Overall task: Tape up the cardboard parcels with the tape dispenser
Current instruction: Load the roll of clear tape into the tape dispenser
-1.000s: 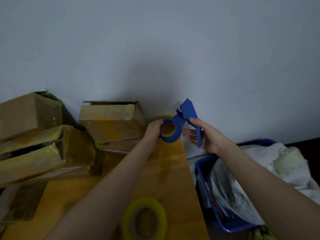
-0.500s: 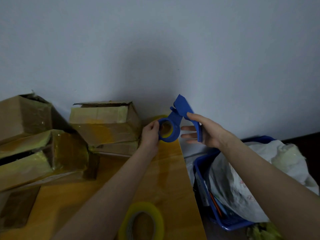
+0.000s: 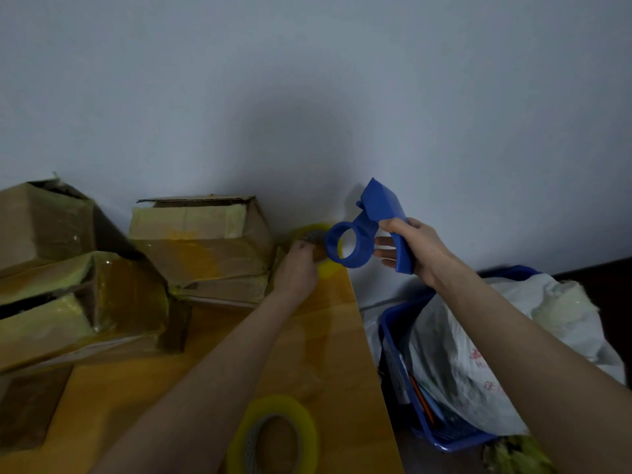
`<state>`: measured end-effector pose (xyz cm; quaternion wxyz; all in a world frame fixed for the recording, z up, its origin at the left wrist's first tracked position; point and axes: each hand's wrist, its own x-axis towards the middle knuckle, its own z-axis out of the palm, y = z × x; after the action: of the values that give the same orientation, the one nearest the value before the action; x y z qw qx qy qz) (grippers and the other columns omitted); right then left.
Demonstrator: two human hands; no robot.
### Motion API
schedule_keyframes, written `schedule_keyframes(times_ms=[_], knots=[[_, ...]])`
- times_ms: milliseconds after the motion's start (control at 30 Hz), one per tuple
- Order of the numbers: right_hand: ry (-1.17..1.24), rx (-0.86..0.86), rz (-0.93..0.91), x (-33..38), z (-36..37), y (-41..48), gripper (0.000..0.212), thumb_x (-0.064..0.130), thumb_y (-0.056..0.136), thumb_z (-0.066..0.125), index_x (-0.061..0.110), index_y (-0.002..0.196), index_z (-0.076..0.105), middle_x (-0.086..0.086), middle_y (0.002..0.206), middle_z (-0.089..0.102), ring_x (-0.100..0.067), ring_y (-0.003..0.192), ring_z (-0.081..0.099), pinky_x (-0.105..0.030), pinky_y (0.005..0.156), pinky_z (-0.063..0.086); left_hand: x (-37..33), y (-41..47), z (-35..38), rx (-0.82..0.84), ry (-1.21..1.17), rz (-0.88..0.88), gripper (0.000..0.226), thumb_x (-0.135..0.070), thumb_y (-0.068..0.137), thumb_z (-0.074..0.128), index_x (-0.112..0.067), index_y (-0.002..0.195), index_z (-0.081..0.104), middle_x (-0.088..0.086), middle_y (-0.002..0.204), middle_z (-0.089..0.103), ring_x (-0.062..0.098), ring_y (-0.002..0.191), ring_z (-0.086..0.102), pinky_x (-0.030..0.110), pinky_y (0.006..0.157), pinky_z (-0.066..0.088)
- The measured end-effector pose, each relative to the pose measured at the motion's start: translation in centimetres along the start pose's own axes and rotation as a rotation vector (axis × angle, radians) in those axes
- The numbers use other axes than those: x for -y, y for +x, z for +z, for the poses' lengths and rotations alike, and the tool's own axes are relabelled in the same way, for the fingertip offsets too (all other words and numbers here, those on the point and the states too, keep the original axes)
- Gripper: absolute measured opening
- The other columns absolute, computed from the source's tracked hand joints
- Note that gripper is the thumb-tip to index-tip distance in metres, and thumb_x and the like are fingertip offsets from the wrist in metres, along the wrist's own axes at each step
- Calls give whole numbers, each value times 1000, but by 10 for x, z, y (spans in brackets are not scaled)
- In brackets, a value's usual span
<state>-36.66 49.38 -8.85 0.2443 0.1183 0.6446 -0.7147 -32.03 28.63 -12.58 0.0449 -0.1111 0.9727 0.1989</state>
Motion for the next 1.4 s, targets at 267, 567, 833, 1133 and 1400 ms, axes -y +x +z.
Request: schedule_keyframes(times_ms=[267,567,833,1133,1400], knots=[[163,-119,-33,-16,-21,-7,32,30,81,73,18,107,57,-10,102,72,-27,94,71,-37,76,56,-7,-15,15,84,438,67,17,-8,93,44,-12,101,59,8,112,58,30,93,62,34,61,42],[315,-314,-164,8,-1,-50,40,24,81,74,13,115,54,-12,110,67,-26,96,69,-42,85,58,-24,-97,-45,-144,302,282,35,-47,91,54,-26,119,59,-7,115,58,18,99,60,31,67,45],[330,-152,-405,19,68,-144,35,22,84,70,21,116,58,-6,106,72,-20,86,73,-33,76,57,4,-197,-145,-655,333,624,28,-31,70,78,-14,92,72,0,78,61,21,72,59,29,54,49],[464,204,-198,-32,232,-241,60,39,71,76,19,124,57,-14,106,66,-30,87,65,-46,82,55,104,-280,-195,-776,47,407,24,-34,70,80,-17,85,72,-4,75,61,12,71,57,17,55,35],[438,215,-39,-67,316,-277,64,26,62,79,14,121,58,-3,84,70,-16,61,68,-25,46,51,181,-316,-212,-450,-213,319,30,-36,93,54,-20,68,48,-7,63,46,8,64,42,24,54,29]])
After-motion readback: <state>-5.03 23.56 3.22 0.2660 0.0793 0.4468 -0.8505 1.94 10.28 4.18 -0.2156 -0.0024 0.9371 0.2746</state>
